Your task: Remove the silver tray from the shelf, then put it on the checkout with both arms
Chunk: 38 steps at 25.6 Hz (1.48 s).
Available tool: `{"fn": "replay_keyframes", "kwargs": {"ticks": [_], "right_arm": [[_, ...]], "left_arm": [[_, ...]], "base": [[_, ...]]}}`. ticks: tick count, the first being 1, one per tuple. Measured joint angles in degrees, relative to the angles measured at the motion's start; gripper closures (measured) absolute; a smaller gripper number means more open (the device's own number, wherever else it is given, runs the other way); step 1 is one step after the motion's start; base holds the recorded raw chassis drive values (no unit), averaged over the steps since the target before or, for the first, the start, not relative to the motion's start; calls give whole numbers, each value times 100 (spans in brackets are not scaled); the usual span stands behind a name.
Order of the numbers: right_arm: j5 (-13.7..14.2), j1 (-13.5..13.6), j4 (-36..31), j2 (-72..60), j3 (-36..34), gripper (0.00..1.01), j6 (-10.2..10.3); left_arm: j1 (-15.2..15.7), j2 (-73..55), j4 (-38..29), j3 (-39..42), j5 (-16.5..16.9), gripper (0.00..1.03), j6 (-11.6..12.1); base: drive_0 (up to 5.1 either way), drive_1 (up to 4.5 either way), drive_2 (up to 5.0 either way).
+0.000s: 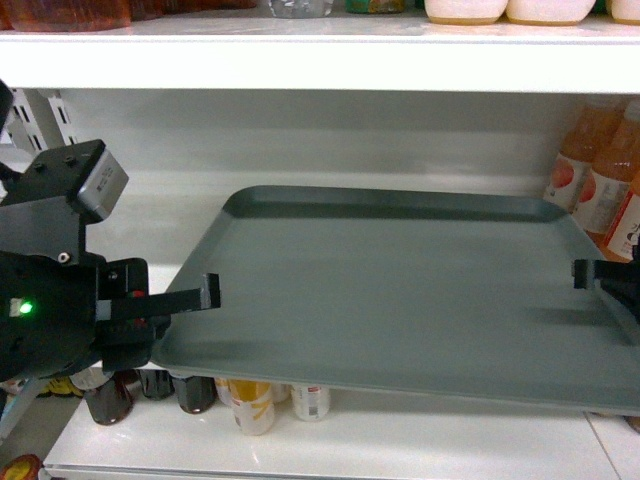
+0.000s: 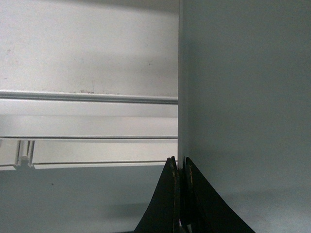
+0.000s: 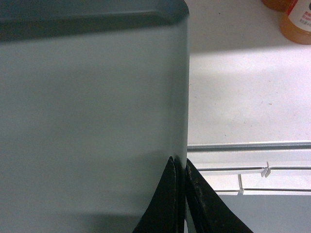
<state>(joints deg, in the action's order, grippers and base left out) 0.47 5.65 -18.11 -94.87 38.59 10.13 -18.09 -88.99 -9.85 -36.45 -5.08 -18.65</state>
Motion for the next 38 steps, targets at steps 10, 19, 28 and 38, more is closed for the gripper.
{"fn": "replay_keyframes", "kwargs": {"ticks": [10, 19, 28, 38], "right_arm": [[166, 74, -345, 686, -610, 98, 57], [164, 74, -341, 686, -610, 98, 57], [164, 74, -341, 686, -610, 98, 57], [164, 74, -350, 686, -610, 98, 57]], "left_arm": [[-94, 573, -94, 310, -157, 100, 96], [-96, 573, -94, 310, -157, 100, 103], [-96, 573, -92, 310, -157, 100, 103], [-96, 573, -103, 310, -157, 100, 105]], "base": [[0, 0, 0], [0, 0, 0], [0, 0, 0], [1, -85, 87]]}}
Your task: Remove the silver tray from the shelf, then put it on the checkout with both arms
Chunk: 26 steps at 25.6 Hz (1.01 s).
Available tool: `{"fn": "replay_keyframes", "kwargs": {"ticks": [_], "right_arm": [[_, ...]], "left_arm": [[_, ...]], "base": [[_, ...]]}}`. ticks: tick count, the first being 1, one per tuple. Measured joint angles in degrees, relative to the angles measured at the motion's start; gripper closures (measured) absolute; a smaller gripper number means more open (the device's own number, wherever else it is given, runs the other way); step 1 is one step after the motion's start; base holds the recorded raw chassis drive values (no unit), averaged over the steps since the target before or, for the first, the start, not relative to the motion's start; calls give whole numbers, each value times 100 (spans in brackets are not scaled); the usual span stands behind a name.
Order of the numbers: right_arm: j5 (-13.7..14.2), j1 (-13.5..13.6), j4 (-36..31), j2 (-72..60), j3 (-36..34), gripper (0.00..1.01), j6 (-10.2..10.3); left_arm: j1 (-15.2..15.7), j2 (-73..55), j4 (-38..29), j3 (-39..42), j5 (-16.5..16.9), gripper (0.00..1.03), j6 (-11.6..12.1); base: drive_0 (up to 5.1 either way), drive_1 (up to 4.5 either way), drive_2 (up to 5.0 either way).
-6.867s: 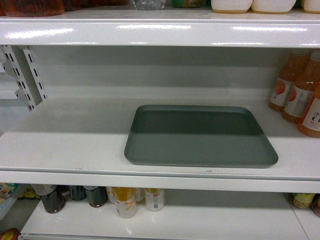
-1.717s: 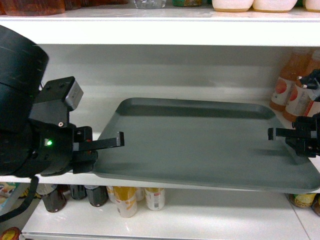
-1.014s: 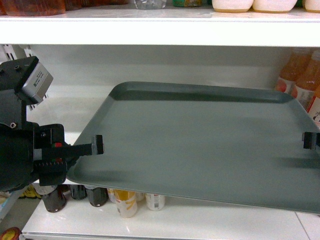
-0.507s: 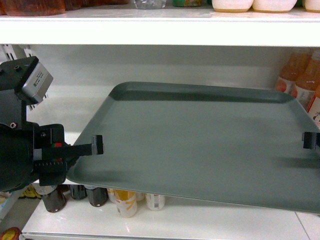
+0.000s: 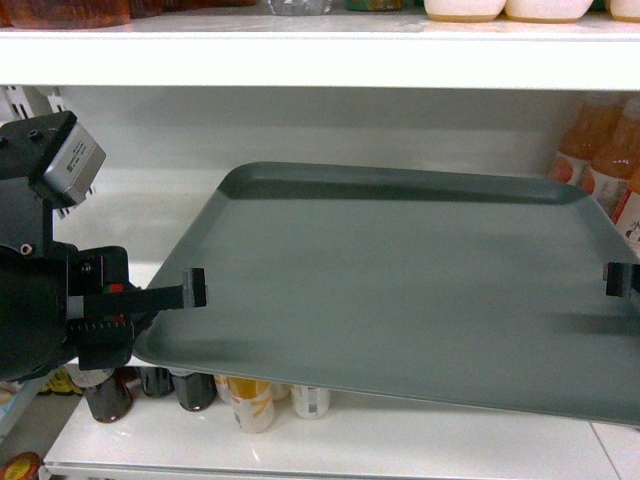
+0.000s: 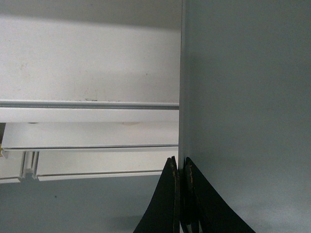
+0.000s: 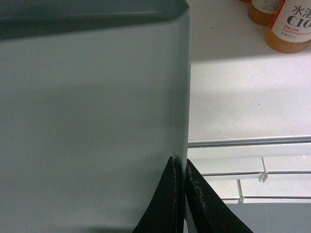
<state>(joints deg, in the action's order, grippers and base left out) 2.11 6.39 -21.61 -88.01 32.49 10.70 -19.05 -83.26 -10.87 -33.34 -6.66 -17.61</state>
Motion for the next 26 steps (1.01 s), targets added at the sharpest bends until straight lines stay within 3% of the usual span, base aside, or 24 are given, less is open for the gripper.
{"fn": "replay_keyframes", "kwargs": {"ticks": [26], "right_arm": [[24, 31, -15, 0, -11, 98, 2]], "left_arm": [[-4, -11, 2, 15, -37, 100, 0]], "base": [[5, -425, 435]]}}
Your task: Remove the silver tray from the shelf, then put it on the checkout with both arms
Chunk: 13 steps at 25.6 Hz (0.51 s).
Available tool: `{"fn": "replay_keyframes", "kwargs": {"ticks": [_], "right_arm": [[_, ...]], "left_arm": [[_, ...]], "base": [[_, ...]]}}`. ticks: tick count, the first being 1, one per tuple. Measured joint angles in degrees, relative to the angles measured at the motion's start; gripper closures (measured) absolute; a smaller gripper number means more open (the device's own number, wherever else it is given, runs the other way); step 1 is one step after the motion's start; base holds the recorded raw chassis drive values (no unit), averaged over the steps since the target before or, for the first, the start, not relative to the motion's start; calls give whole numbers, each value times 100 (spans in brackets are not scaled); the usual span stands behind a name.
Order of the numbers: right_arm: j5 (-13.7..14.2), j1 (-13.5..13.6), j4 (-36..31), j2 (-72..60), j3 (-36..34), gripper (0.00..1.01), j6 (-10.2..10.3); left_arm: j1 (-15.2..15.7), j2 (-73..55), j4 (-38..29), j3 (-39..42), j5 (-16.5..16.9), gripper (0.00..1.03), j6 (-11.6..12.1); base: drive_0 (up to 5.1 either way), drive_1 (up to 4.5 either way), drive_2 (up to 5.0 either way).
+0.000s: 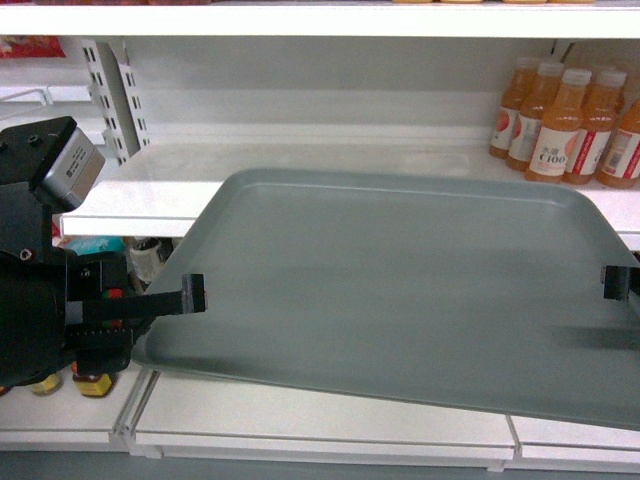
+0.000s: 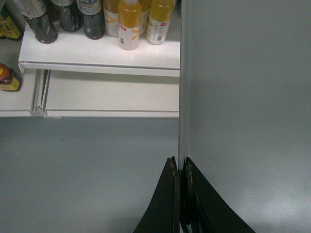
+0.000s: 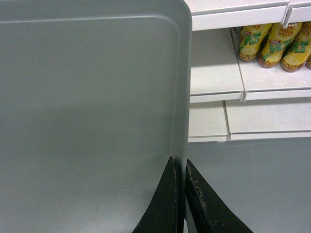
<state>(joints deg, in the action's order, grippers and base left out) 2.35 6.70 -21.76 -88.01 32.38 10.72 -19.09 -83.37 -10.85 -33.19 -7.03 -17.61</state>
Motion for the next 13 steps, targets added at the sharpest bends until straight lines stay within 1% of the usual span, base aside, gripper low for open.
{"fn": "replay_keyframes", "kwargs": {"ticks": [13], "right_arm": [[11, -2, 28, 0, -2, 98, 0]], "left_arm": [[2, 0, 0, 0, 4, 100, -2]], "base": [[9, -422, 441]]}}
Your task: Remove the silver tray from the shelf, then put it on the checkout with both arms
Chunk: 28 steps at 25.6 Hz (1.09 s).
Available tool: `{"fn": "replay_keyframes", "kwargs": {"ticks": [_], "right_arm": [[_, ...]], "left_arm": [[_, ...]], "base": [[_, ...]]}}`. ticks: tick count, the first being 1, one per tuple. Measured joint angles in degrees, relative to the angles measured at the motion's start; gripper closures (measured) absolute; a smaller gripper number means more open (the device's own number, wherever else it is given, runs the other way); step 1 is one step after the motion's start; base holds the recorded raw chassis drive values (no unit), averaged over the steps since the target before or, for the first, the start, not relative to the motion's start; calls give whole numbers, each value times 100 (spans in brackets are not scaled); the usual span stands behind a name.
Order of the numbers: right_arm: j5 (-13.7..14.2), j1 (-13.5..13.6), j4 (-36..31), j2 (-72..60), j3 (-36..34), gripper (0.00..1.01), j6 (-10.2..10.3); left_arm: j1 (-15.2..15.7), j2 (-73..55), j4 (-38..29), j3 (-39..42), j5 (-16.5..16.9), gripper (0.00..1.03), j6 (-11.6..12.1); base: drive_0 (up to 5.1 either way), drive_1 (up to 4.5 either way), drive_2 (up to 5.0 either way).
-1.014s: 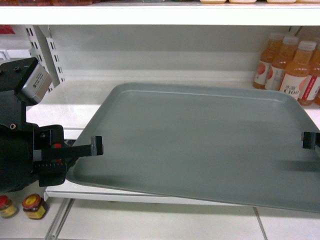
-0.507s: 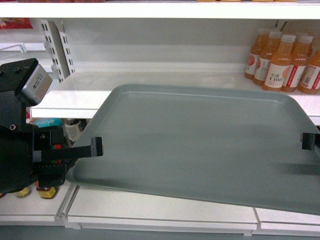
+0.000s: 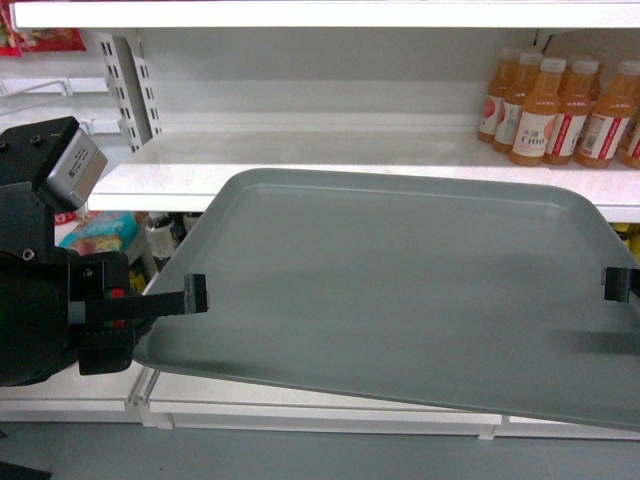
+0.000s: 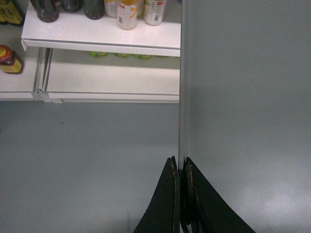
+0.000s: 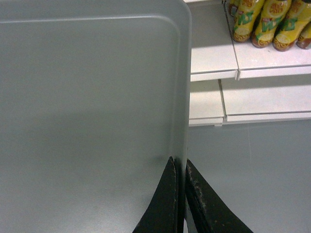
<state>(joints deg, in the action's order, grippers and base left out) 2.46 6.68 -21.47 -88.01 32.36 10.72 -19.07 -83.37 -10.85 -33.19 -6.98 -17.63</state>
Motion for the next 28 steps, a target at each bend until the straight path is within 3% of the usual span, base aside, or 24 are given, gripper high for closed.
{"fn": "replay_keyframes", "kwargs": {"ticks": [28], "right_arm": [[11, -4, 2, 0, -9, 98, 0]], "left_arm": [[-11, 0, -2, 0, 2, 100, 0]], "base": [[12, -420, 444]]}}
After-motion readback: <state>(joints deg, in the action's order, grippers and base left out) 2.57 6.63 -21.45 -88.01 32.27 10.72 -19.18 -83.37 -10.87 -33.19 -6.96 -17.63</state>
